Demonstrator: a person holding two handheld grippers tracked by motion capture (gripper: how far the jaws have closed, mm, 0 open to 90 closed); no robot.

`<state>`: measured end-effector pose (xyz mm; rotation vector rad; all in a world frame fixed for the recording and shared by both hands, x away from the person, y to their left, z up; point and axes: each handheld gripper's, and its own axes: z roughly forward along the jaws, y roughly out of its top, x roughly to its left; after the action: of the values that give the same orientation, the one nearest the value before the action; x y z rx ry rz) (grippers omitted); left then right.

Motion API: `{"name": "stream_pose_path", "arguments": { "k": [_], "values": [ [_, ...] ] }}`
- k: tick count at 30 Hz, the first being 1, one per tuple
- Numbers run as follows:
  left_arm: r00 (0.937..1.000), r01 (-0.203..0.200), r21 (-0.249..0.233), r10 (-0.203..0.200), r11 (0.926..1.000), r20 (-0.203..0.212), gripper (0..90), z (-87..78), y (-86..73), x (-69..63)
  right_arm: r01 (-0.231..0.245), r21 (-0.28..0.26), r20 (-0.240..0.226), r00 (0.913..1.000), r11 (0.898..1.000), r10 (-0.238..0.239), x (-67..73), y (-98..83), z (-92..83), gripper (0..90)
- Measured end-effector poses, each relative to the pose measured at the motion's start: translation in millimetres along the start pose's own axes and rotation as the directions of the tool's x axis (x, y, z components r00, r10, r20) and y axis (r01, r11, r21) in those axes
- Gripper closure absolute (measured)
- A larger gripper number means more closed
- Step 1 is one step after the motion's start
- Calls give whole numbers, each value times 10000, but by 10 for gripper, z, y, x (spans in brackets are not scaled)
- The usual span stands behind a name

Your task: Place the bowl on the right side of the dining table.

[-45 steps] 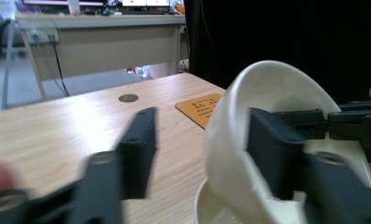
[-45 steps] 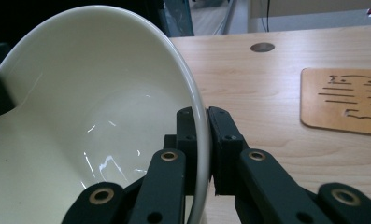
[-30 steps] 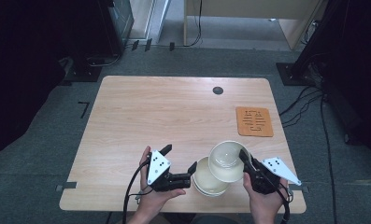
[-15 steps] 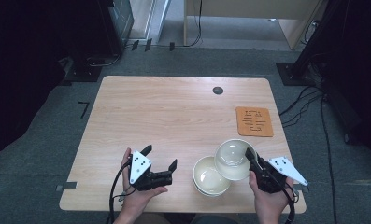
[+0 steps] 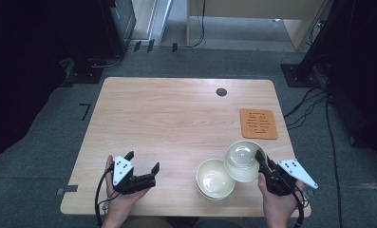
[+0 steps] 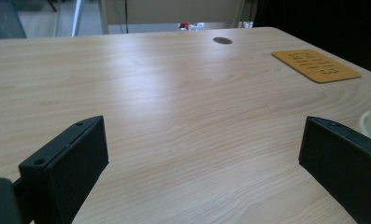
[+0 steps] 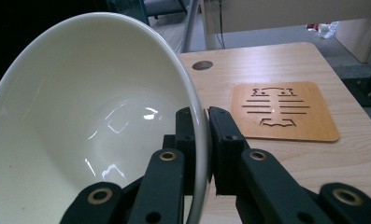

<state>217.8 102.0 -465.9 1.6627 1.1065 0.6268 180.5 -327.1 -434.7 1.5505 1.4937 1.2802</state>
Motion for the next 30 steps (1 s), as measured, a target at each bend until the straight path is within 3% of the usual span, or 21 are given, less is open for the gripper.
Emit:
{"name": "stream_pose_path", "arguments": {
  "k": [5, 6, 10, 13, 20, 25, 30],
  "values": [
    [9989, 86, 201, -77, 9998, -463, 11, -41, -110, 239, -33, 1, 175, 9998, 10000, 33, -50, 3, 3, 841],
    [9989, 86, 201, -77, 9998, -463, 11, -41, -110, 239, -32, -4, 191, 9998, 10000, 32, -58, 4, 1, 841],
    [9949, 560, 342, -529, 9978, -861, 11, -46, -178, 414, -66, -1, 303, 9995, 10000, 66, -84, 2, 6, 840],
    [9912, 522, 444, -463, 9976, -1242, 11, -39, -227, 502, -65, 43, 382, 9993, 10000, 63, -98, -4, 19, 840],
    [9855, 835, 864, -694, 9928, -1550, 11, 10, -349, 681, -112, 65, 540, 9985, 9999, 108, -133, -7, 40, 840],
    [9836, 890, 929, -728, 9917, -1651, 11, 30, -376, 719, -224, 40, 705, 9973, 9997, 220, -183, 2, 58, 840],
    [9863, 774, 945, -624, 9925, -1527, 11, 56, -407, 689, -300, -62, 865, 9958, 9995, 304, -233, 40, 80, 840]
  ]
}}
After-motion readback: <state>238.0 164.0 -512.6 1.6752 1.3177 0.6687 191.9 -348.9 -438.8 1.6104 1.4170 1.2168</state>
